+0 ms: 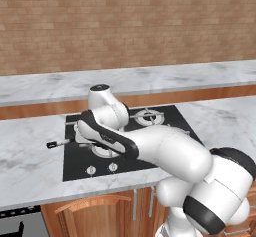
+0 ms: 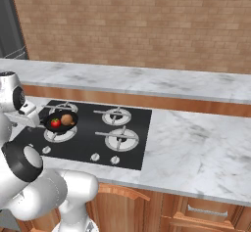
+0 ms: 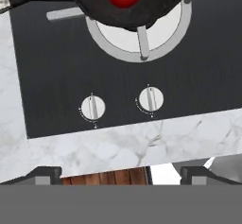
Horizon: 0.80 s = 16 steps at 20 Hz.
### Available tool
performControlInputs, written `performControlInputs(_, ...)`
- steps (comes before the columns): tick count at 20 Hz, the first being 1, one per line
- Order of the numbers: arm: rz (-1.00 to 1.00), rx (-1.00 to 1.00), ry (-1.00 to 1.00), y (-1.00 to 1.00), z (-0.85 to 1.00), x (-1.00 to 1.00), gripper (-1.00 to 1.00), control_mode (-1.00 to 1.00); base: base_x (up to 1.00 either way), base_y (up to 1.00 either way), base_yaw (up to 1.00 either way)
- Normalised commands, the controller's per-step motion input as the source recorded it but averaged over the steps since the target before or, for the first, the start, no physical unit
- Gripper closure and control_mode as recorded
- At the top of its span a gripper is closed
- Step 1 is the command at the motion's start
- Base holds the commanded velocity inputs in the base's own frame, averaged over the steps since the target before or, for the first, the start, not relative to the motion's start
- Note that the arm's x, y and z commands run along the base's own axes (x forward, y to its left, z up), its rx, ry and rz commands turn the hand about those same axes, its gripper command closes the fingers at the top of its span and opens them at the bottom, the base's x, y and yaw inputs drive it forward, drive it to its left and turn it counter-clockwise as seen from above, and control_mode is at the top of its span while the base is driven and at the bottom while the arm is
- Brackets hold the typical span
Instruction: Place the pan on the front left burner on the stove. Then place the tomato and the onion in the pan and turn on the front left burner.
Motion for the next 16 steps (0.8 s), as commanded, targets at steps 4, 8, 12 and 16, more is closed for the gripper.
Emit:
performControlInputs(4,0.00,0.00,0.01,0.05,-0.49,-0.27,-1.00,-1.00,0.00,0.00,0.00)
performControlInputs(8,0.00,0.00,0.00,0.00,-0.49,-0.11,-1.00,-1.00,0.00,0.00,0.00)
performControlInputs(12,0.00,0.00,0.00,0.00,-0.35,0.00,-1.00,-1.00,0.00,0.00,0.00)
performControlInputs(16,0.00,0.00,0.00,0.00,-0.22,0.00,-1.00,-1.00,0.00,0.00,0.00)
